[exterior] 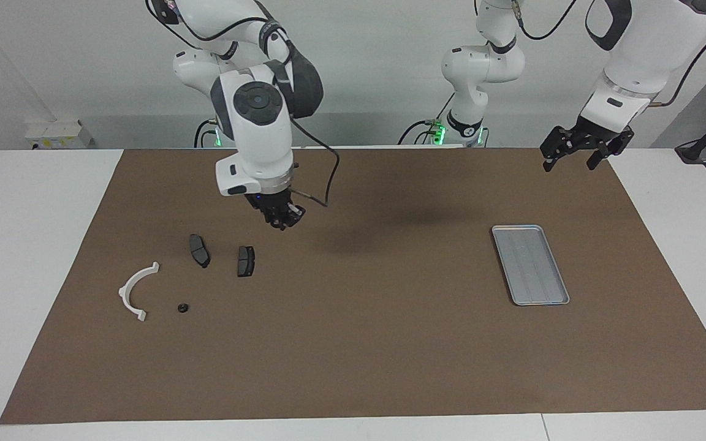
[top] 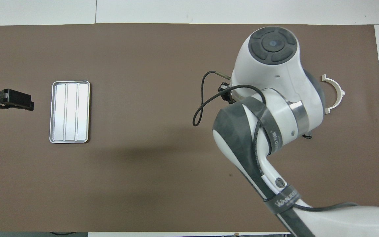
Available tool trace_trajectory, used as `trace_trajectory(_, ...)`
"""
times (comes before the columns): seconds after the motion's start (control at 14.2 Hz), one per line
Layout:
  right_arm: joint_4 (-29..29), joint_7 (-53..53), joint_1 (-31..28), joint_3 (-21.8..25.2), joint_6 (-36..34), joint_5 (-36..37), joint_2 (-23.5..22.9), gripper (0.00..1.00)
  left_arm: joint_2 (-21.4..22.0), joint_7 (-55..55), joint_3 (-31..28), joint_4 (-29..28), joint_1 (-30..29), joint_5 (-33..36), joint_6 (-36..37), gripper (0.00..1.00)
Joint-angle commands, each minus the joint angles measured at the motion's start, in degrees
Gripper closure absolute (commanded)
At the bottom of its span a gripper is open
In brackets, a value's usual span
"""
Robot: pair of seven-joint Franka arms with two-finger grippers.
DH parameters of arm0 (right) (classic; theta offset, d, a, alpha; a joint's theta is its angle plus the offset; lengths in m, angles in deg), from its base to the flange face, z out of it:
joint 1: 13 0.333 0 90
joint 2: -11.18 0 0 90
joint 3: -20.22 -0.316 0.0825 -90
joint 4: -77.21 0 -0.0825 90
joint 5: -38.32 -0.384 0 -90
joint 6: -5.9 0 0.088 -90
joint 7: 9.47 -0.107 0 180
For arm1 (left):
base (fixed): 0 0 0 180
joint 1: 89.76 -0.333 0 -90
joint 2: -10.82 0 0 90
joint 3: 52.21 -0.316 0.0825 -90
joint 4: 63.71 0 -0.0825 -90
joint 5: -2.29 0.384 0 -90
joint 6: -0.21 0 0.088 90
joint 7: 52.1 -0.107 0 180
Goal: Pick bearing gear from pile to tray
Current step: 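Lift the bearing gear and carry it toward the table center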
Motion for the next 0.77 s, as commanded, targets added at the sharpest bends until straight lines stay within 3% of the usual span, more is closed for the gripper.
trace_trajectory(0.0, 0.4, -8.7, 3.5, -0.1, 1.0, -2.1, 0.5, 1.0, 0.9, 0.5, -0.6, -1.1, 0.7, -0.7, -0.4, 0.0)
trace_trajectory(0.35, -4.6, -22.2, 11.3, -0.1, 8.4, -2.1, 0.4, 1.0, 0.9, 0.5, -0.6, -1.1, 0.6, -0.7, -0.4, 0.0)
trace_trajectory(0.7, -12.3, -25.6, 14.1, -0.1, 18.8, -1.9, -0.3, 1.0, 0.9, 0.5, -0.5, -1.2, 0.8, -0.7, 0.0, 0.0)
